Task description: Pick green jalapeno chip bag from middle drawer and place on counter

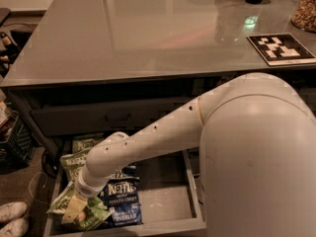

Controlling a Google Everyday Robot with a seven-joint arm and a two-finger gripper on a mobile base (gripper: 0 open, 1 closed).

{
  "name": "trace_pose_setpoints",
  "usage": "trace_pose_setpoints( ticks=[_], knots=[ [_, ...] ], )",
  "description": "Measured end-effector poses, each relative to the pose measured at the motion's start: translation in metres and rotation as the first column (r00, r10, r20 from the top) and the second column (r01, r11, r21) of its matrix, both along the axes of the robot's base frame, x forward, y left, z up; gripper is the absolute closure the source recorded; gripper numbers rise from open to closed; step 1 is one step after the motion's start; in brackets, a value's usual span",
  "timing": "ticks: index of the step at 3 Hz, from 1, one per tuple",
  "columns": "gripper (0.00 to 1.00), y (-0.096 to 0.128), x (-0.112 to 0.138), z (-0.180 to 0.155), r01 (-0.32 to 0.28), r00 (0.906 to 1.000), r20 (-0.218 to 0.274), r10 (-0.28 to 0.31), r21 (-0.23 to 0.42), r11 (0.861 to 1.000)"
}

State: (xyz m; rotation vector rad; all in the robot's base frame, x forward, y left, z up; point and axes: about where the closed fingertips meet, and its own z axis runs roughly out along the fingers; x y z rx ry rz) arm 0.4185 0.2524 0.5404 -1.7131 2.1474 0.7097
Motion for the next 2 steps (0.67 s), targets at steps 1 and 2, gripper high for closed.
trace_pose_setpoints(
  ticks=[1,2],
  knots=[
    [0.39,0.0000,0.0000,0.0000,0.000,1.0000,0.000,0.000,0.000,1.000],
    [0.38,0.0000,0.0000,0.0000,0.000,1.0000,0.000,0.000,0.000,1.000]
  ],
)
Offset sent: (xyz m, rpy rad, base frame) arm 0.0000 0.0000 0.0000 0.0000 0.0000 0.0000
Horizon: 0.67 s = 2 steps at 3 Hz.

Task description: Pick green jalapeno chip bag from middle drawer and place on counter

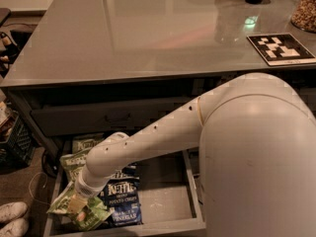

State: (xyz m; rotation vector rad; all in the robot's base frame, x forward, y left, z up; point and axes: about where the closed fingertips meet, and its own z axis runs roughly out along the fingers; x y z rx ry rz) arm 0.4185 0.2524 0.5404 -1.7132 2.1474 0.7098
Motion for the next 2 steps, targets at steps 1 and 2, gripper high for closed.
trace_pose_setpoints(
  ticks=[1,2],
  knots=[
    [0.14,0.0000,0.0000,0.0000,0.000,1.0000,0.000,0.000,0.000,1.000],
    [0.00,-0.0026,0.0028,-0.0086,0.013,0.9999,0.008,-0.013,-0.002,1.000]
  ],
)
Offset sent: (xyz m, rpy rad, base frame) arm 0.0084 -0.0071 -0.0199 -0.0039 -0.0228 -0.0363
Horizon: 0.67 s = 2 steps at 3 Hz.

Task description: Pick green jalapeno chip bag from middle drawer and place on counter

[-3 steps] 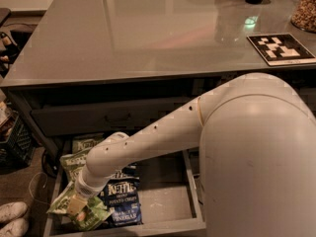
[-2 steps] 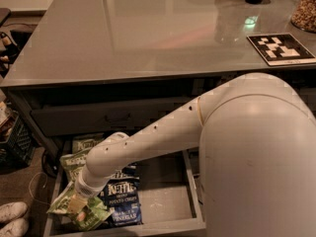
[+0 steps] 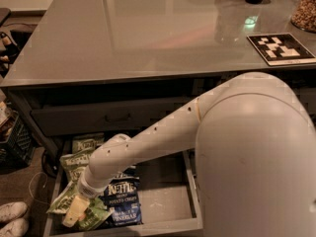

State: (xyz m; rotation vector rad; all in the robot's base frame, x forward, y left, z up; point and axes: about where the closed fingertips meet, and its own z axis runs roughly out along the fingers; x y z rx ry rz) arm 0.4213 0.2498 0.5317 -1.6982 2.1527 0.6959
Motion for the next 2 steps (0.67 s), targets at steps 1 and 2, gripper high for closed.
trace_pose_setpoints(
  ticks=[1,2],
  knots=[
    [0.00,-0.006,0.003,-0.015,0.031,0.9994,-0.016,-0.031,-0.003,1.000],
    [0.00,-0.010,0.003,-0.028,0.058,0.9974,-0.044,-0.058,-0.002,0.998]
  ],
)
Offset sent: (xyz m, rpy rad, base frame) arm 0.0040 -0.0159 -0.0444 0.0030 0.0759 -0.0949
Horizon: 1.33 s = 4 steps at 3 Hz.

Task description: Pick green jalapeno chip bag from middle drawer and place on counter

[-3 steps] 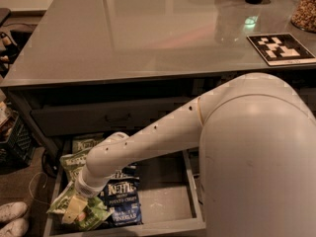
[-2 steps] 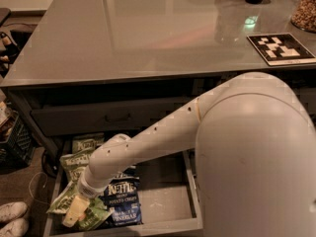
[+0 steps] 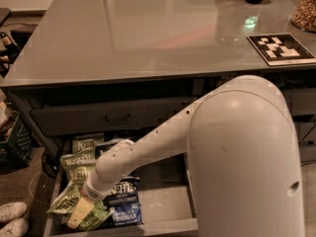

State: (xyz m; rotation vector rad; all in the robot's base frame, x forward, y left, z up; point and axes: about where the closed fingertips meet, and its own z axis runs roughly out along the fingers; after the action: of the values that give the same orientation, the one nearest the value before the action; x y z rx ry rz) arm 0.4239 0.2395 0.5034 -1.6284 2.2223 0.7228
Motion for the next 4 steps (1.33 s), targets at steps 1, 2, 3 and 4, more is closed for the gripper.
trace_pose_setpoints(
  ticks=[1,2,3,4],
  knots=[
    [0.18,-0.0004,-0.0017,-0.0063,0.019,0.9998,-0.010,-0.019,-0.001,1.000],
    [0.41,0.0002,-0.0035,-0.0063,0.032,0.9994,-0.014,-0.032,0.005,0.999],
    [0.65,0.0004,-0.0038,-0.0063,0.034,0.9993,-0.015,-0.034,0.007,0.999],
    [0.88,0.0046,-0.0032,-0.0151,0.036,0.9986,-0.039,-0.035,0.012,0.999]
  ],
)
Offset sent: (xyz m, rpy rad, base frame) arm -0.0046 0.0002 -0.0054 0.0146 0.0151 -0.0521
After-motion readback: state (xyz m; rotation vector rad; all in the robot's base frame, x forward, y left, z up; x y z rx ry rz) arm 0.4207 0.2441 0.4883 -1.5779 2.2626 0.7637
